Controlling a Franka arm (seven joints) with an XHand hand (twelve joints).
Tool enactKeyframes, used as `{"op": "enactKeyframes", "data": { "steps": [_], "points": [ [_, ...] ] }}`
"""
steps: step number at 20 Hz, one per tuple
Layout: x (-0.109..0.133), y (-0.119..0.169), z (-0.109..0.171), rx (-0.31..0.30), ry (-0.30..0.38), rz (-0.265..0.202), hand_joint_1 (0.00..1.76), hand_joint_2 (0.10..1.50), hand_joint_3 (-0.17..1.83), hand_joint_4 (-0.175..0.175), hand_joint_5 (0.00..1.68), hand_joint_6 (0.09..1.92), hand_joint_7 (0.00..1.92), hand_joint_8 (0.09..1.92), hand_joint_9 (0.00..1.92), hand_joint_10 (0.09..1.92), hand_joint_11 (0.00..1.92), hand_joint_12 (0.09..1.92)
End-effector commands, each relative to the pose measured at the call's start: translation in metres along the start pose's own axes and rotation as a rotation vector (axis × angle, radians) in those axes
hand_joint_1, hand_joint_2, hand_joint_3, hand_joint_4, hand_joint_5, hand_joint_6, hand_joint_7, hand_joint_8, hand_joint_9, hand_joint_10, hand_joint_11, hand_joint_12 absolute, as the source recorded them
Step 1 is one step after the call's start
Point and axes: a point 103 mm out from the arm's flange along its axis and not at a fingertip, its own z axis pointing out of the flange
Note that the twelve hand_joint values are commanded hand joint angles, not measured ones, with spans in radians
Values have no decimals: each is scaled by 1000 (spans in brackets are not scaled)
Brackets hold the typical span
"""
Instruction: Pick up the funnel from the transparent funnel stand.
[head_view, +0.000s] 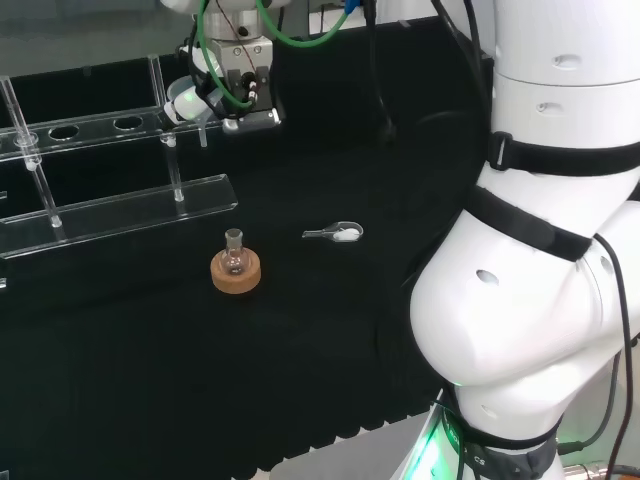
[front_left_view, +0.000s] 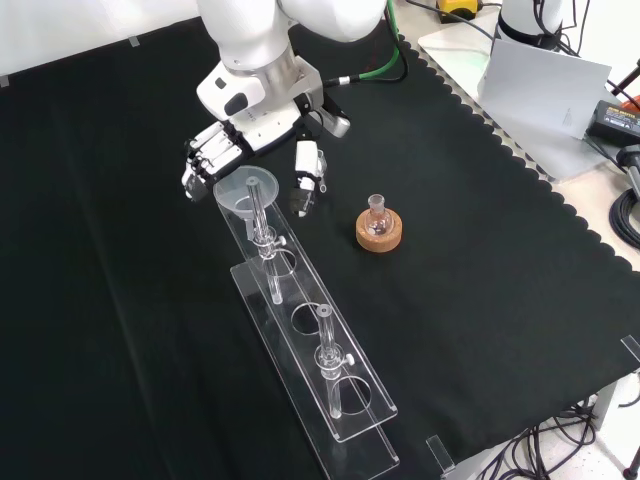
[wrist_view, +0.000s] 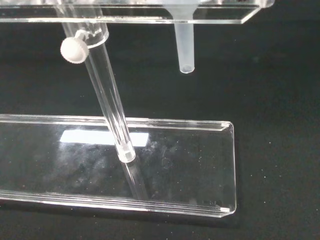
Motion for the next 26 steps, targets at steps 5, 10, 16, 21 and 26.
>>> {"op": "enactKeyframes", "data": {
  "steps": [5,10,16,21,26],
  "points": [
    [2,4,4,16,-3,4,547,713,10,-13,102,87,198,585,112,779,0,1232],
    [1,5,5,10,7,20,603,723,16,-18,180,87,275,606,186,785,0,1292],
    [-4,6,1,-28,37,39,641,736,33,-25,319,87,430,589,319,733,0,1369],
    [-6,7,-1,-68,62,50,737,738,94,-16,541,87,678,533,577,585,0,1487],
    [-8,8,-5,-116,69,55,822,662,276,-15,682,87,852,507,776,461,16,1520]
  ]
}}
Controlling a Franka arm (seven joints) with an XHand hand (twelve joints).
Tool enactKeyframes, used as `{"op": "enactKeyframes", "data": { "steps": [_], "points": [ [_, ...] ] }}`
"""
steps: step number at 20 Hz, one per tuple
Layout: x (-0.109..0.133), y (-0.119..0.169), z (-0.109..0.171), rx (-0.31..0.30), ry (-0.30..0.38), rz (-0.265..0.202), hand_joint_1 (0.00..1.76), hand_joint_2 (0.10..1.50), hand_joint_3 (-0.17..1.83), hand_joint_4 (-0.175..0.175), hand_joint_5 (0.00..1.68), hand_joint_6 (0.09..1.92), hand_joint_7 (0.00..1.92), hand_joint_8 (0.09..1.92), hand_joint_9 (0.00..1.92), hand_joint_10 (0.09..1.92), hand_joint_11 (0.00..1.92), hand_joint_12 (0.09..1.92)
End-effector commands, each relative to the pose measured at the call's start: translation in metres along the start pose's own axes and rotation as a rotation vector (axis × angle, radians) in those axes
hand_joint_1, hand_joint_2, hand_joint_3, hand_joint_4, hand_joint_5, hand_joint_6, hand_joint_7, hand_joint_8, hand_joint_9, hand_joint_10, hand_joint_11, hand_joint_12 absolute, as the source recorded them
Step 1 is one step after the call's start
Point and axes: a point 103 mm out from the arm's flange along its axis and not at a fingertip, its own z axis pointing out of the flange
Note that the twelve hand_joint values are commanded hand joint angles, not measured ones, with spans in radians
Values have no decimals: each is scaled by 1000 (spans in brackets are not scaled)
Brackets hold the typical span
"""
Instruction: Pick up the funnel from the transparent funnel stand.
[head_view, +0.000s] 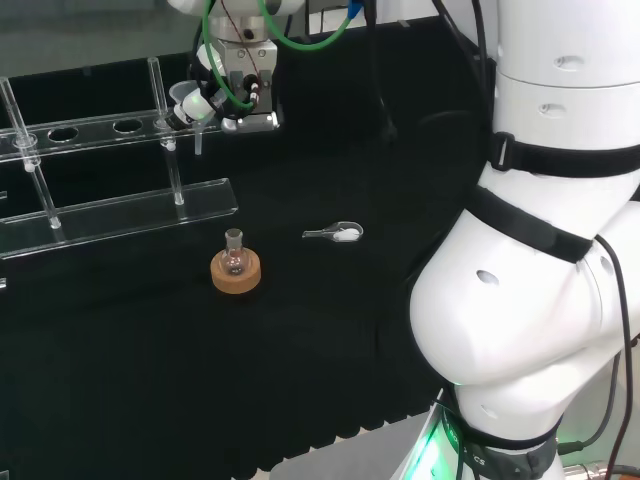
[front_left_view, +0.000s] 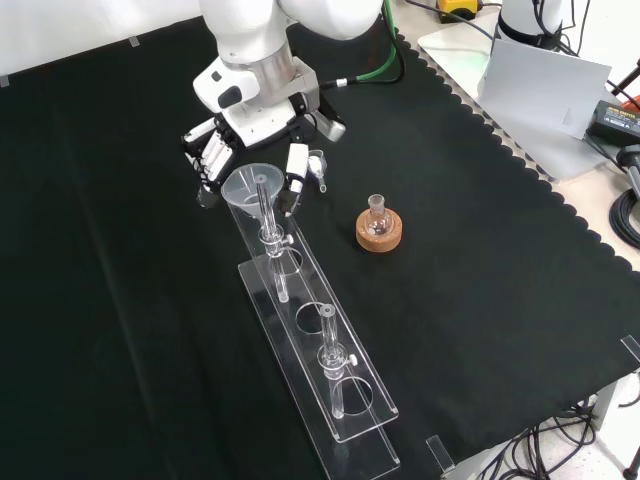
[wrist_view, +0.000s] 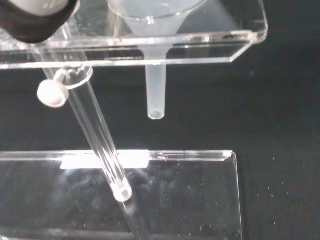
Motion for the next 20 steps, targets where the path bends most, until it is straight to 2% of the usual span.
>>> {"op": "enactKeyframes", "data": {
  "steps": [1,5,11,15,20],
  "points": [
    [-3,1,-6,-58,14,5,836,637,330,-15,699,89,878,502,807,441,29,1515],
    [-3,1,-13,-94,13,-5,908,554,514,-10,768,230,992,488,933,375,104,1488],
    [-3,-3,-31,-116,-22,-35,954,520,598,-3,786,482,1063,484,1032,340,204,1439],
    [0,-12,-50,-131,-61,-81,969,513,620,0,792,554,1082,486,1054,334,238,1425],
    [0,-25,-75,-159,-91,-115,982,508,625,1,809,578,1094,490,1061,334,249,1424]
  ]
}}
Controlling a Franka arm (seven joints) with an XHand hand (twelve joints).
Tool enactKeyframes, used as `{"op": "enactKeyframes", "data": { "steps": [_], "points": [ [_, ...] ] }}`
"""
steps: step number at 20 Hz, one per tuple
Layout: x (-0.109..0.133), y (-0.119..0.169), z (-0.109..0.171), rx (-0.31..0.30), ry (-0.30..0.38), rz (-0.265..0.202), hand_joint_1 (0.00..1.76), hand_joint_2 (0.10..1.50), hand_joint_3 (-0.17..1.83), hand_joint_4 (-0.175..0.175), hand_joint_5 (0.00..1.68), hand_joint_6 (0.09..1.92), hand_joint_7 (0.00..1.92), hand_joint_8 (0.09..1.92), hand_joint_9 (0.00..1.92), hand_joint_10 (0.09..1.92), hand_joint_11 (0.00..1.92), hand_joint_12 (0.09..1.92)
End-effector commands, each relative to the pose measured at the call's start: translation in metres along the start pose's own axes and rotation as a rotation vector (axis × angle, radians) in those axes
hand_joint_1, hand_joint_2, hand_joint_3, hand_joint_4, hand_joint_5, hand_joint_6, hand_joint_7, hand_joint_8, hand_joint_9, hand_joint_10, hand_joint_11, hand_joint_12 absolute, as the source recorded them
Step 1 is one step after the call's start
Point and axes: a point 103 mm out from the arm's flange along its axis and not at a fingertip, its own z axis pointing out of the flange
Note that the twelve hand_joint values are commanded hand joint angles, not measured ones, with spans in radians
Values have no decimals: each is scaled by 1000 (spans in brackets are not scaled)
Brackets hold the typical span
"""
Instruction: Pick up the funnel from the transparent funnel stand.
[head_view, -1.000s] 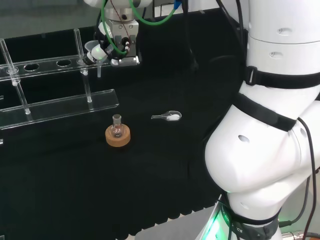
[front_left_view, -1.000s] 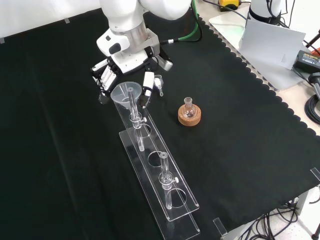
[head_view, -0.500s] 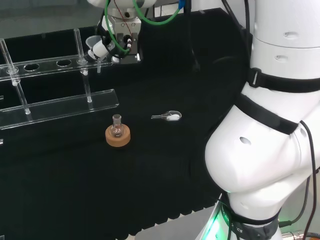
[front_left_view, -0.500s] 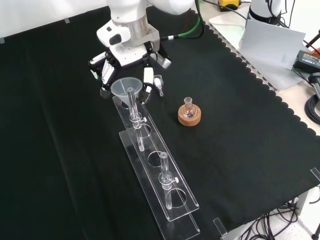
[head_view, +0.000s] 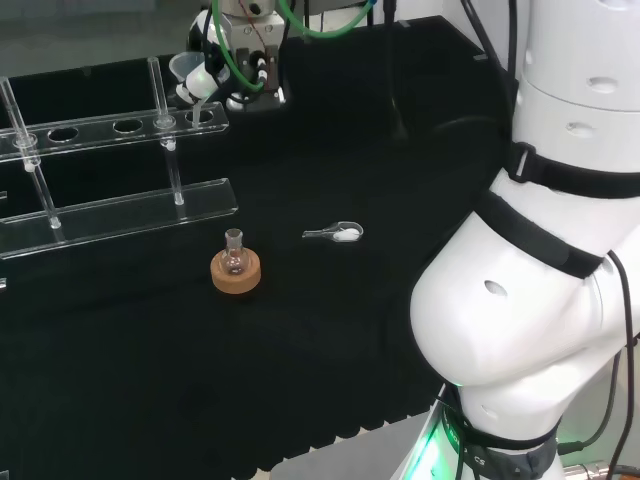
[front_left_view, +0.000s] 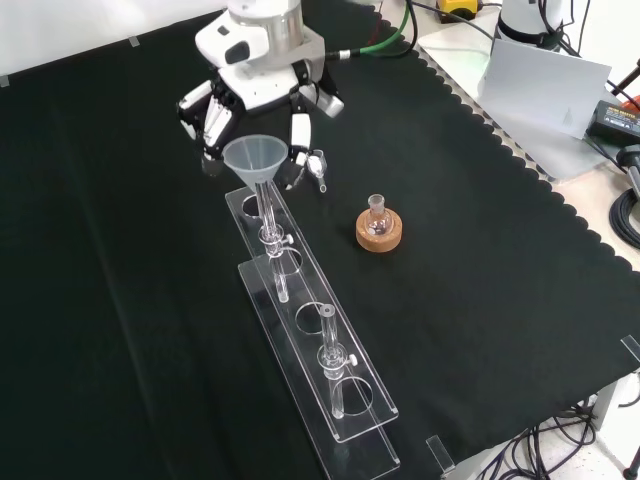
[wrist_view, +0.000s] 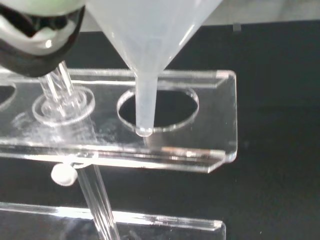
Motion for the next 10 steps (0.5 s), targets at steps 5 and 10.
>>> {"op": "enactKeyframes", "data": {
  "steps": [5,10],
  "points": [
    [-5,-30,-53,-46,-51,-58,992,504,627,2,818,590,1104,493,1064,334,254,1422],
    [-9,-58,-91,-78,-69,-76,998,502,631,3,825,600,1110,493,1068,334,258,1419]
  ]
}}
